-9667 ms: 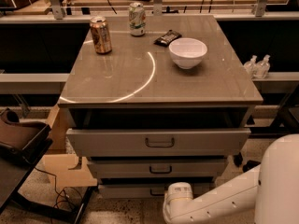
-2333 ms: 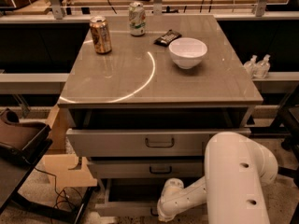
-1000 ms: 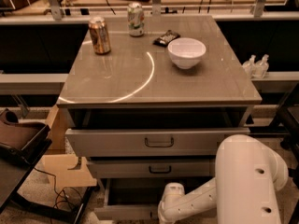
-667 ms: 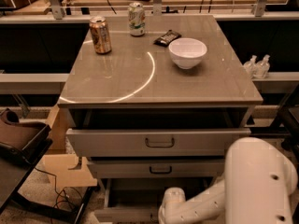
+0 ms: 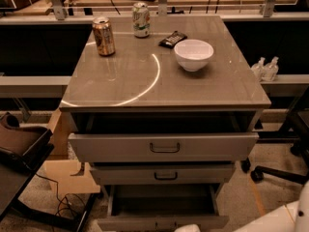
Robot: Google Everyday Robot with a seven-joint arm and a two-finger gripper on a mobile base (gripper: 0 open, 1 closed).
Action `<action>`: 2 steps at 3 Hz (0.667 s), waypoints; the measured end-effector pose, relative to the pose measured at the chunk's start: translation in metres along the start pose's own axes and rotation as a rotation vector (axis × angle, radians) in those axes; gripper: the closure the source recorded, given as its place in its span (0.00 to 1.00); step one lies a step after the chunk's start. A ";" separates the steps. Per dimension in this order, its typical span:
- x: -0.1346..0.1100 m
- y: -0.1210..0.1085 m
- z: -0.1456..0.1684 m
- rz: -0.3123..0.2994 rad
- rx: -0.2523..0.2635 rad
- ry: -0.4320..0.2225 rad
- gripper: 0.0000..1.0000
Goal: Open bottom drawer
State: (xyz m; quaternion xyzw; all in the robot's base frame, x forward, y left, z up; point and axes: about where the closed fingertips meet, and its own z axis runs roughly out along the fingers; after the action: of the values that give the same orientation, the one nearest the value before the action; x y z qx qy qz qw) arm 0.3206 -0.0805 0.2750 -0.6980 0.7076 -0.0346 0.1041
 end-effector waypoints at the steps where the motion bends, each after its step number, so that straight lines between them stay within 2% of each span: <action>1: 0.009 0.013 -0.022 -0.022 0.042 -0.006 1.00; 2: 0.027 -0.003 -0.025 -0.054 0.087 -0.030 1.00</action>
Offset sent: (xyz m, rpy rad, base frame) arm 0.0141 -0.0506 0.0248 0.0344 -0.1340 0.0548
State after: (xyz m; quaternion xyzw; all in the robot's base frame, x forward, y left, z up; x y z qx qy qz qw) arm 0.3187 -0.1102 0.2976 -0.7122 0.6846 -0.0579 0.1439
